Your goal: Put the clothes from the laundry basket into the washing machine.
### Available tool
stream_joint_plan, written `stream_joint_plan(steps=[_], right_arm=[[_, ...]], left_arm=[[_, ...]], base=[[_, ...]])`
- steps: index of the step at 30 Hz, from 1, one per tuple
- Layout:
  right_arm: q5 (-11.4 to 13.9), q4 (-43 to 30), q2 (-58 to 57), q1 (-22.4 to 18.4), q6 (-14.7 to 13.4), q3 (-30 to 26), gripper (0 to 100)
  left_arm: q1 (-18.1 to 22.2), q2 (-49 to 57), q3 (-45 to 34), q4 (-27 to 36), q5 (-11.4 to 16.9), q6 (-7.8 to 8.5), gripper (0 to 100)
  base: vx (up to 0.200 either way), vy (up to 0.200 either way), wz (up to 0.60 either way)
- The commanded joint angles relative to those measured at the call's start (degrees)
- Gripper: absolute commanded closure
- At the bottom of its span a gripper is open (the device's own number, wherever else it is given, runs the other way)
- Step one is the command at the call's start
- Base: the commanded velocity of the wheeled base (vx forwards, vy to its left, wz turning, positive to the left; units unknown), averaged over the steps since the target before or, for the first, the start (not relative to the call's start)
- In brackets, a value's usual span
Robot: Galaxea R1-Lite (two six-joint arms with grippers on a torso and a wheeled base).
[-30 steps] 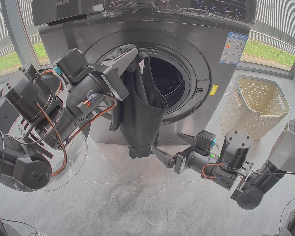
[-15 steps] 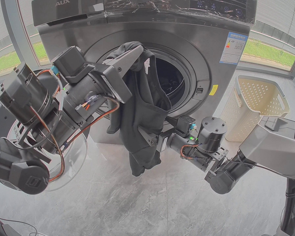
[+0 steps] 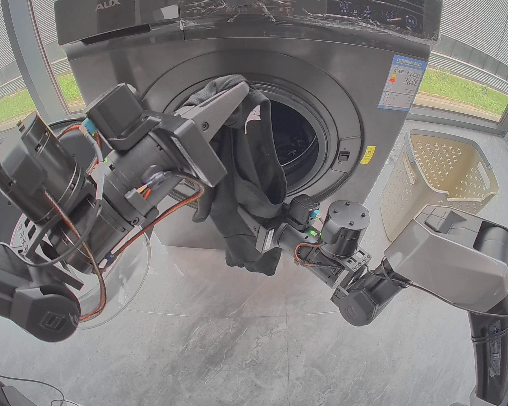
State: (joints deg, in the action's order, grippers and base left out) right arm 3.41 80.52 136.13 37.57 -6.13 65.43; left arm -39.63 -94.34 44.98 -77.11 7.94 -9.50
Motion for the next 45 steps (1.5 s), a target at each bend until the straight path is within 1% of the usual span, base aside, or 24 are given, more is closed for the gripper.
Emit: stream_joint_plan(steps=[1, 6, 7, 8, 10, 13, 17, 20, 22, 25, 28, 31, 32, 38, 45], right_arm=[[-0.1, 0.0, -0.5, -0.9, 0.0, -1.3, 100], [0.0, 0.1, -6.1, -2.5, 0.0, -6.8, 100], [0.0, 0.1, -6.1, -2.5, 0.0, -6.8, 100], [0.0, 0.2, -8.6, -2.8, 0.0, -8.9, 100], [0.0, 0.1, -10.8, -2.8, 0.0, -10.3, 100], [-0.3, -0.2, -13.1, -2.7, -0.1, -10.9, 100], [-0.6, -0.7, -15.1, -2.5, -0.1, -10.8, 100], [-0.7, -0.8, -16.0, -2.1, -0.1, -10.5, 100], [-0.8, -0.9, -16.8, -1.9, -0.2, -10.3, 100], [-0.9, -1.0, -17.6, -1.4, -0.2, -10.1, 100], [-1.6, -0.8, -17.9, -0.4, -0.4, -10.1, 100], [-1.8, -0.8, -18.4, 0.0, -0.5, -10.4, 100], [-1.8, -0.7, -18.4, 0.0, -0.5, -10.5, 100], [-1.8, -1.0, -18.4, -0.3, -0.5, -10.1, 100], [-1.8, -1.0, -17.0, -0.9, -0.5, -7.7, 100]], left_arm=[[2.4, 0.0, -1.0, 0.2, -0.1, 0.18, 100], [6.8, -0.6, -3.5, 0.4, 0.3, 0.44, 100], [6.8, -0.6, -3.5, 0.4, 0.3, 0.44, 100], [8.4, -1.0, -5.3, 0.2, 0.5, 0.62, 100], [9.0, -1.5, -7.4, 0.1, 1.1, 0.62, 100], [9.0, -2.4, -10.7, -0.1, 1.9, 0.71, 100], [9.0, -3.5, -13.5, -0.1, 2.1, 1.67, 100], [9.0, -4.8, -16.2, -0.3, 2.2, 1.76, 100], [9.0, -6.1, -17.6, -0.9, 2.2, 2.2, 100], [9.0, -8.5, -18.8, -2.6, 2.2, 2.55, 100], [9.0, -12.7, -19.0, -6.3, 2.0, 2.55, 100], [9.0, -16.8, -18.4, -10.2, 1.6, 3.08, 100], [9.0, -17.9, -18.4, -11.8, 1.5, 3.08, 0], [8.4, -19.3, -20.0, -11.9, 1.6, 2.64, 0], [6.4, -20.3, -26.4, -11.9, 2.3, 3.26, 0]], base=[[0.0, 0.0, 0.0], [0.0, 0.0, 0.0], [0.0, 0.0, 0.0], [0.0, 0.0, 0.0], [0.0, 0.0, 0.0], [0.0, 0.0, 0.0], [0.0, 0.0, 0.0], [0.0, 0.0, 0.0], [0.0, 0.0, 0.0], [0.0, 0.0, 0.0], [0.0, 0.0, 0.0], [0.0, 0.0, 0.0], [0.0, 0.0, 0.0], [0.0, 0.0, 0.0], [0.0, 0.0, 0.0]])
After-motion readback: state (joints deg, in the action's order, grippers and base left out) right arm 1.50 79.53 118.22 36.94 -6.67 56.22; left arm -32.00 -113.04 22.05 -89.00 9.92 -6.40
